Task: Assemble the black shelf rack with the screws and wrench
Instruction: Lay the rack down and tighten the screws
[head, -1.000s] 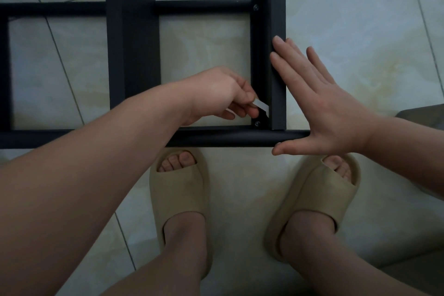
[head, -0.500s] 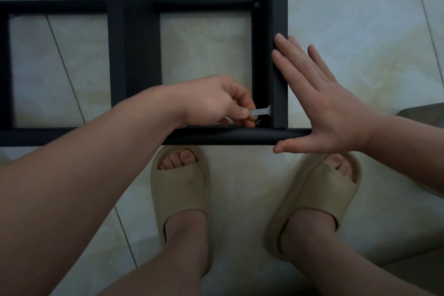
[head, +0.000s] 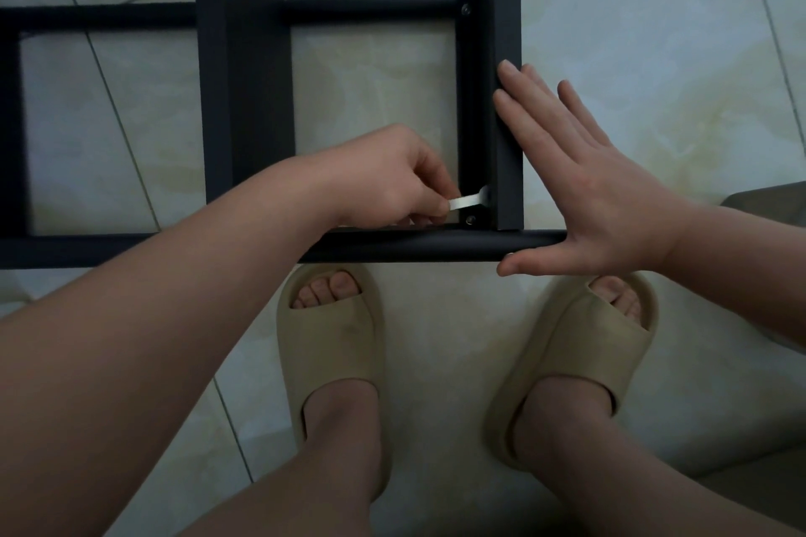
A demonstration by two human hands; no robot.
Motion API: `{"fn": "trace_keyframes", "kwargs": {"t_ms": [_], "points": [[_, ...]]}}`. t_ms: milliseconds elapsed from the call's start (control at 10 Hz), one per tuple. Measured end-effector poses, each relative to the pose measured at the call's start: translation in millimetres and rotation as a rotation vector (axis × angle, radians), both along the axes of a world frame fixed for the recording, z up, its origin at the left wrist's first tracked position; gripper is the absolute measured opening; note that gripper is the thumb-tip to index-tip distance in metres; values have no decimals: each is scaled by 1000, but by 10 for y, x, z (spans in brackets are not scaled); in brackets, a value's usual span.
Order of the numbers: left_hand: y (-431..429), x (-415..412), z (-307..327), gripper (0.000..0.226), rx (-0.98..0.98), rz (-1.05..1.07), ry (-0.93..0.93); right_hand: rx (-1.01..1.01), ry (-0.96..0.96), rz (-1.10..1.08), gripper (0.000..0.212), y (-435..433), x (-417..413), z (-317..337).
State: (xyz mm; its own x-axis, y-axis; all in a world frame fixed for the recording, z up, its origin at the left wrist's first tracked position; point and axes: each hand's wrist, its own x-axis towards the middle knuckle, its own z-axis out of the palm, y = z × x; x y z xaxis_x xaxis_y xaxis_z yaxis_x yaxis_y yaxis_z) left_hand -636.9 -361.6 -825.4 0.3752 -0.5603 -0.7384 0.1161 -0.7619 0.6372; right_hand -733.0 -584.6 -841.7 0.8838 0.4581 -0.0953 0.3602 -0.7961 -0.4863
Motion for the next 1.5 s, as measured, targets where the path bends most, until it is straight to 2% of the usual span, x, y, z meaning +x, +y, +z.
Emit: {"fn": "trace_keyframes", "kwargs": {"t_ms": [200,300,600,700,900,1100,1300,1500], "points": [[-102,59,33,17,8,-19,-138,5,-6,1,124,4,2,0],[-159,46,53,19,-39,71,-71,3,-3,-1,124,3,0,-6],[-229,-61,34,13,-158,588,501,6,-5,-2,124,9,1,-11],[-273,-93,6,13,-136,640,484,5,2,-2,125,8,1,-2],[-267,-77,4,10,-69,551,285,0,-7,2,124,4,-3,-8],[-282,-74,50,10,-65,531,309,-1,-9,5,124,6,2,-17],[-272,-43,75,12,-18,481,237,2,-8,3,124,1,-4,-22],[-289,-49,65,13,-43,512,311,10,-8,0,124,4,0,-26]]}}
